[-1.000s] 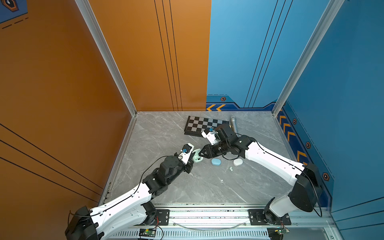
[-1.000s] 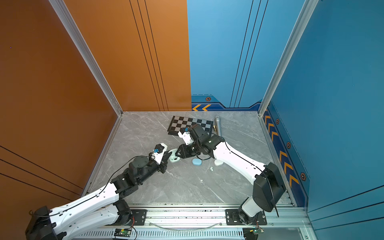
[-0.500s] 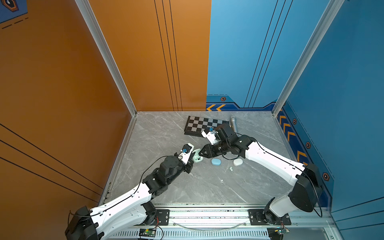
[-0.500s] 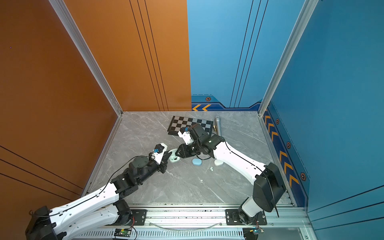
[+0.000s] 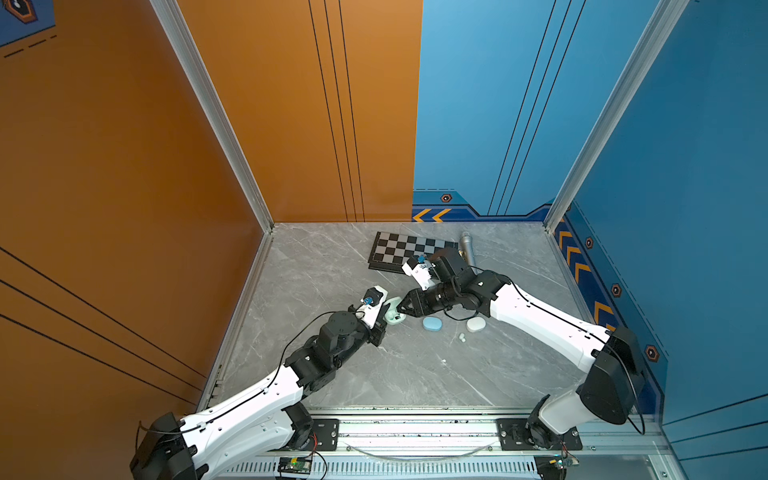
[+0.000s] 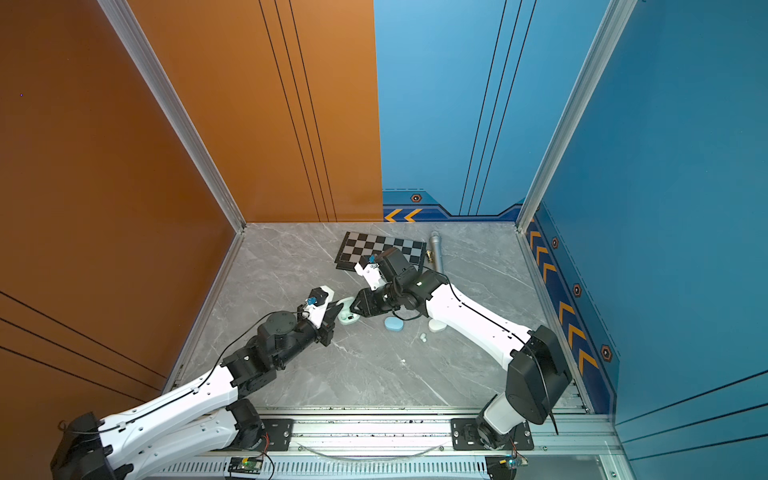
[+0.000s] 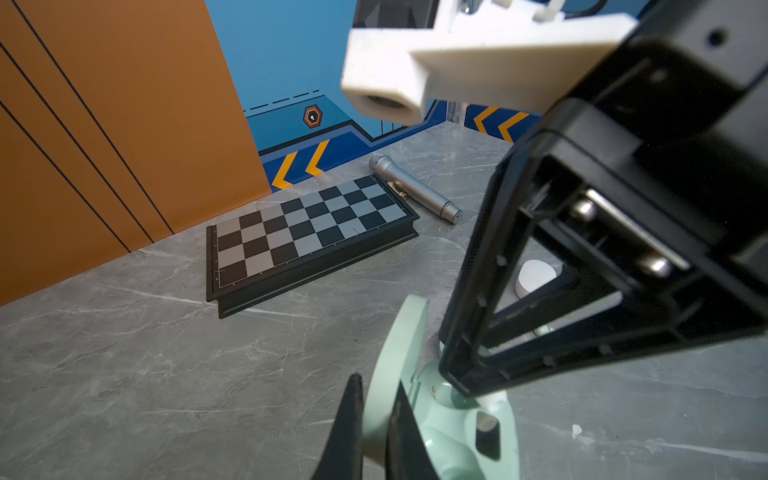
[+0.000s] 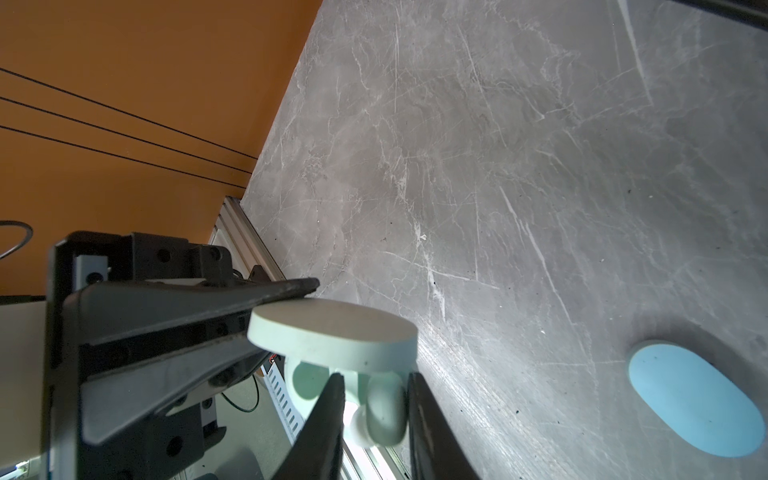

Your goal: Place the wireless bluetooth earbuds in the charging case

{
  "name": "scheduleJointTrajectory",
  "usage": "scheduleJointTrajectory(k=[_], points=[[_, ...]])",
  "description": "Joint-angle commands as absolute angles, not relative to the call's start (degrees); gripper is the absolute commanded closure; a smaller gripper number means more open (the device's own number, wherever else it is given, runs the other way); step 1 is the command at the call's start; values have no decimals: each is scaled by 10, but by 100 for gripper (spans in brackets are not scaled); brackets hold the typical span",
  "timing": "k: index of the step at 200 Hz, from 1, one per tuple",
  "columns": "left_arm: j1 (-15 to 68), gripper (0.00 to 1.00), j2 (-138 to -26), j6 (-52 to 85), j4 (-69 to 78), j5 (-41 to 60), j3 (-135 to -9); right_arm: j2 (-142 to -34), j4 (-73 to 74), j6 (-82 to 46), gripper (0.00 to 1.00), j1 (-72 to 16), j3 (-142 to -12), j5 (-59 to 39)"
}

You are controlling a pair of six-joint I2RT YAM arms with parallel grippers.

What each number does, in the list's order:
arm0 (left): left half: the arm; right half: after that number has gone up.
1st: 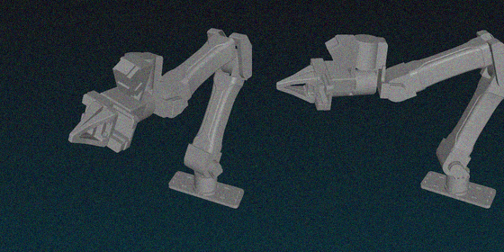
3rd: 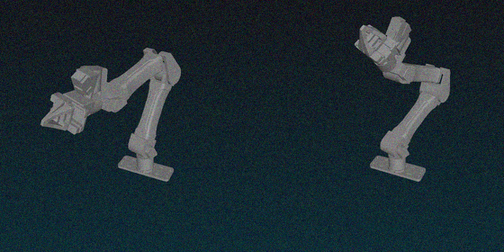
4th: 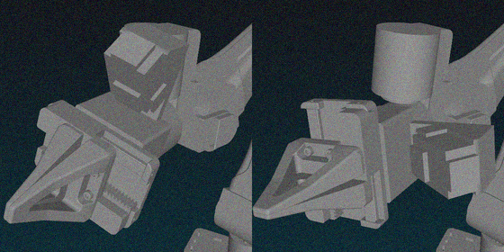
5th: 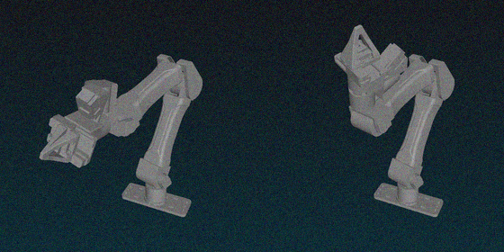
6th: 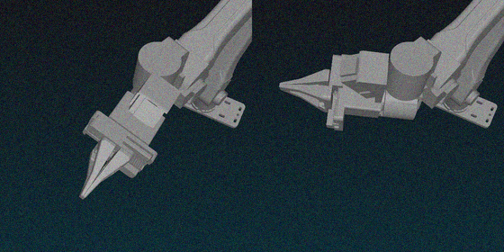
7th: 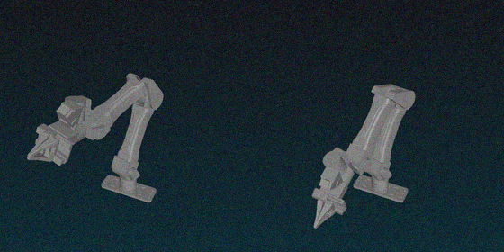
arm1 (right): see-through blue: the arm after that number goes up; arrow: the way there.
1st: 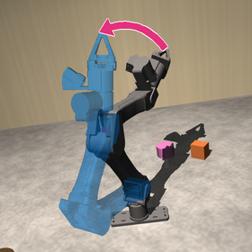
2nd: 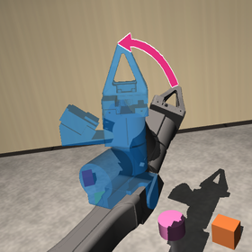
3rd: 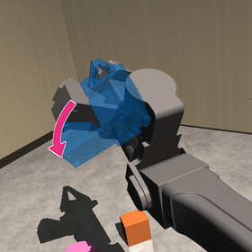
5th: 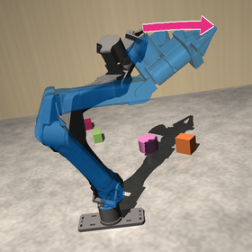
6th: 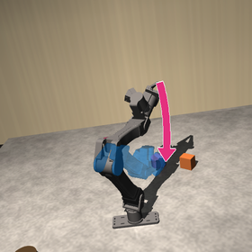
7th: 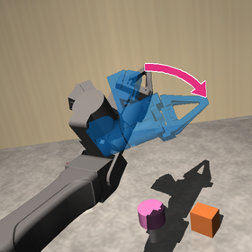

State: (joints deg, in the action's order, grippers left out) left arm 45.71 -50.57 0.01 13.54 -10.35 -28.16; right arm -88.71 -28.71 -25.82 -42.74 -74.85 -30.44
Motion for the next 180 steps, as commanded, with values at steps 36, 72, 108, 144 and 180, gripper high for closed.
scheduleJointTrajectory(k=[36, 72, 108, 144, 180], points=[[451, 100, -497, 10, 150, -104, -278, -859, -296, -258, 71, -431, -771, -289], [451, 100, -493, 9, 150, -105, -278, -864, -299, -254, 73, -431, -761, -287], [450, 100, -490, 9, 150, -107, -276, -870, -301, -245, 71, -433, -747, -279], [449, 100, -489, 9, 150, -108, -277, -872, -312, -225, 66, -437, -746, -262], [449, 100, -490, 8, 150, -108, -281, -878, -322, -215, 63, -444, -747, -260]])
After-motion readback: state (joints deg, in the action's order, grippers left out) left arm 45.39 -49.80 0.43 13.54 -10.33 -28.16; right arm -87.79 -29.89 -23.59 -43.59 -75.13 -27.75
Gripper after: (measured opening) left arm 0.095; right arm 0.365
